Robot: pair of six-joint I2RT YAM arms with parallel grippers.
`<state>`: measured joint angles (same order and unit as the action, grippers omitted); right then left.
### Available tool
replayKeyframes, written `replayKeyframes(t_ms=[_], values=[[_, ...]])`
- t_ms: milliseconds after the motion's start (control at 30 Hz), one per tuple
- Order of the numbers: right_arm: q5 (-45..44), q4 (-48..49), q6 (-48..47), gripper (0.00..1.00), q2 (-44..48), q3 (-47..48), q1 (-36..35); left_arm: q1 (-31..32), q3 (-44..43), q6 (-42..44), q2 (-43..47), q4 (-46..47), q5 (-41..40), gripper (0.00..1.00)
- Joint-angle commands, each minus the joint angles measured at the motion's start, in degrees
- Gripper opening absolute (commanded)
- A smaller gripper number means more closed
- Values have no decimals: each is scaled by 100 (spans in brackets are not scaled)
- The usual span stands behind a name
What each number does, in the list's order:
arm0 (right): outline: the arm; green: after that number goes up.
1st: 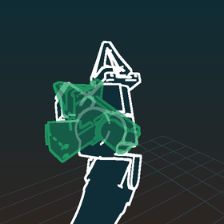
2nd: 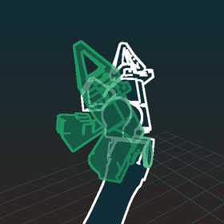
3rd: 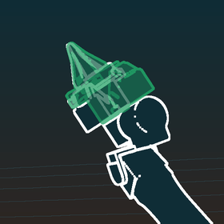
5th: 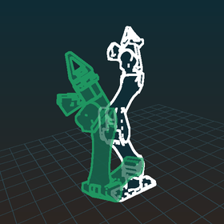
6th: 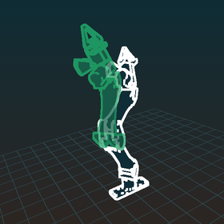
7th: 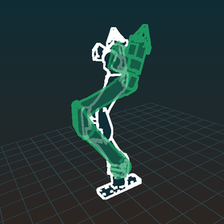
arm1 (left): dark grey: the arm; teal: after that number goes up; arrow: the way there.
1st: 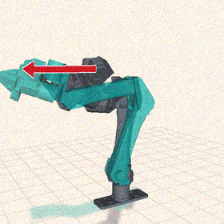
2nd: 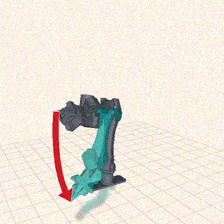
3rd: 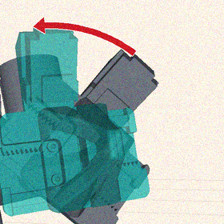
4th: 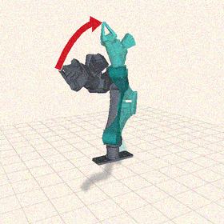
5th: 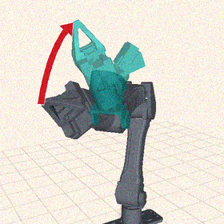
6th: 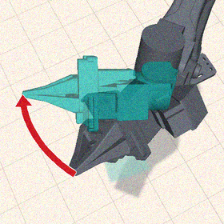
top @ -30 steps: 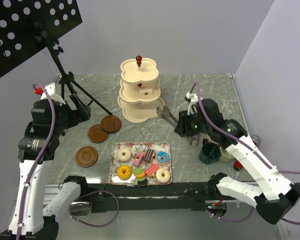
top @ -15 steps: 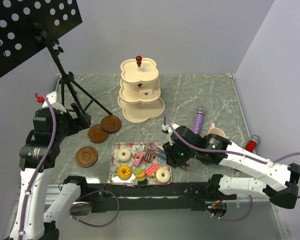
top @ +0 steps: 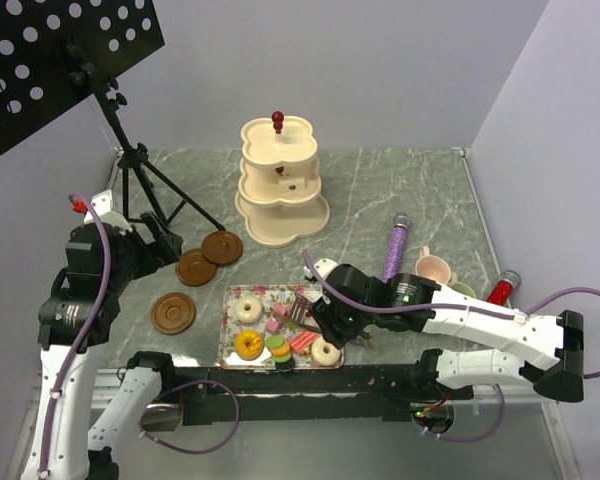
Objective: Serve the afternoon tea
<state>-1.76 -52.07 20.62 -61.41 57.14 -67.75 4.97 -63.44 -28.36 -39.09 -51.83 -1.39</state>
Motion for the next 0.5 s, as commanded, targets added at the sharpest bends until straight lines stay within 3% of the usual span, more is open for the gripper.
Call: replayKeyframes(t_ms=[0,467], values=[[-176,276,-444,63,-46,51,-55,4,-46,-143,121,-2,-107,99],[97,496,-1086,66,-354,139,-63,4,130,-319,236,50,-204,99]])
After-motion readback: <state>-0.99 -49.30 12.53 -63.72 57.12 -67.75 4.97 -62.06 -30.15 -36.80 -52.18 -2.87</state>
